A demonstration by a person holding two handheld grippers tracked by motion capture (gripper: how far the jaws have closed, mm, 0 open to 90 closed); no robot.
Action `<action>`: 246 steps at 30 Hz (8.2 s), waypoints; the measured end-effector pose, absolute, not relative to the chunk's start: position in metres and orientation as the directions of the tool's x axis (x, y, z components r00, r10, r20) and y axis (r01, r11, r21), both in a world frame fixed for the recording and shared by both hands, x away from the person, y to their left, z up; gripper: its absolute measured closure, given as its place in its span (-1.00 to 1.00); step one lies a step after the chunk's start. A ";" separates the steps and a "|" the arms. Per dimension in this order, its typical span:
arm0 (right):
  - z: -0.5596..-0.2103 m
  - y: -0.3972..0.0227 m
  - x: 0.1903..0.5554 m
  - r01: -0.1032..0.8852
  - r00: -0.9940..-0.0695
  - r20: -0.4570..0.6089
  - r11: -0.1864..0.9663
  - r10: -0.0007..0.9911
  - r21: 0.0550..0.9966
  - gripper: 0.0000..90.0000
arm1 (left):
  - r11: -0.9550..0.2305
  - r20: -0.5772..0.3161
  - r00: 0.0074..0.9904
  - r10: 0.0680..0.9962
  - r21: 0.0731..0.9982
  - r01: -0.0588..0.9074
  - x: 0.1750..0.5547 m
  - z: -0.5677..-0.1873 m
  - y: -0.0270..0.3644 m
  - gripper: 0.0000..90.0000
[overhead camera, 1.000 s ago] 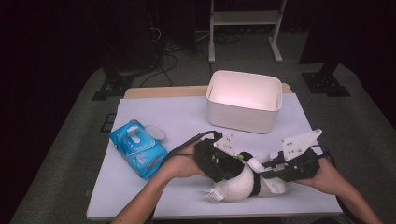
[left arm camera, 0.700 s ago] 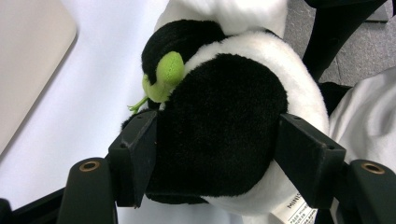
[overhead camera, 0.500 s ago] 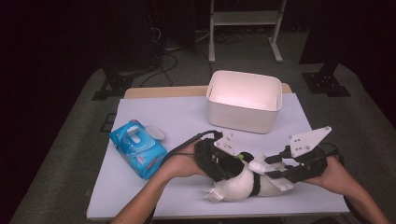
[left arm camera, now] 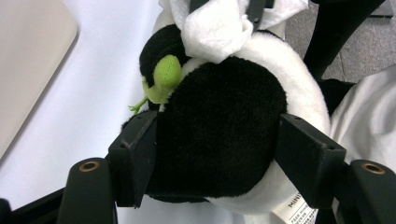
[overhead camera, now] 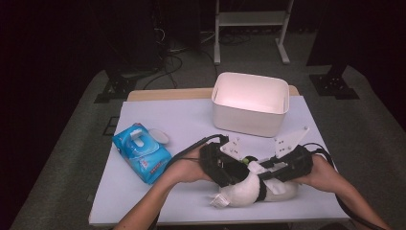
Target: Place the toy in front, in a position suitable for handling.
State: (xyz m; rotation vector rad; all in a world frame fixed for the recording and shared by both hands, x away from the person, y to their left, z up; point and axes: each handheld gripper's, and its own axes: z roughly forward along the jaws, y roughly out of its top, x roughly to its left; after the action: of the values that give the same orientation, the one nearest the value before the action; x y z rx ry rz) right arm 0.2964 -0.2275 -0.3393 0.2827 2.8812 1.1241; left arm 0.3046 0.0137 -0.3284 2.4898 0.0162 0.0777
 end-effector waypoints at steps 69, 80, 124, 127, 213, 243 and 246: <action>-0.347 -0.271 0.297 0.203 -0.964 0.024 0.677 0.263 0.708 0.68 | -0.774 0.111 0.993 0.037 0.632 -0.042 0.303 -0.321 -0.016 -0.36; -0.347 -0.272 0.296 0.205 -0.963 0.023 0.670 0.269 0.713 0.68 | -0.761 0.085 0.995 0.047 0.649 -0.020 0.299 -0.316 -0.002 -0.39; -0.317 -0.261 0.303 0.168 -0.962 -0.035 0.689 0.271 0.705 0.67 | -0.767 0.103 0.994 0.035 0.641 -0.040 0.321 -0.340 -0.043 -0.37; -0.323 -0.271 0.302 0.191 -0.958 -0.025 0.701 0.286 0.687 0.67 | -0.759 0.096 0.994 0.051 0.651 -0.024 0.322 -0.342 -0.038 -0.37; -0.330 -0.282 0.316 0.258 -0.941 0.056 0.598 0.334 0.758 0.70 | -0.521 -0.155 0.983 0.103 0.833 0.186 0.327 -0.382 -0.010 -0.28; -0.312 -0.266 0.322 0.223 -0.955 0.099 0.456 0.280 0.862 0.70 | -0.627 -0.007 0.991 0.134 0.774 0.090 0.325 -0.310 0.015 -0.27; -0.299 -0.264 0.320 0.199 -0.959 0.067 0.481 0.277 0.854 0.70 | -0.645 0.011 0.992 0.126 0.761 0.074 0.325 -0.305 0.006 -0.28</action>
State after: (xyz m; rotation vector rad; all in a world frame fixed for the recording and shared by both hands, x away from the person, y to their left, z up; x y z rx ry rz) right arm 0.3199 -0.2639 -0.2987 0.4237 2.6342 1.5020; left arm 0.3248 0.0058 -0.3054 2.2739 0.1385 0.0792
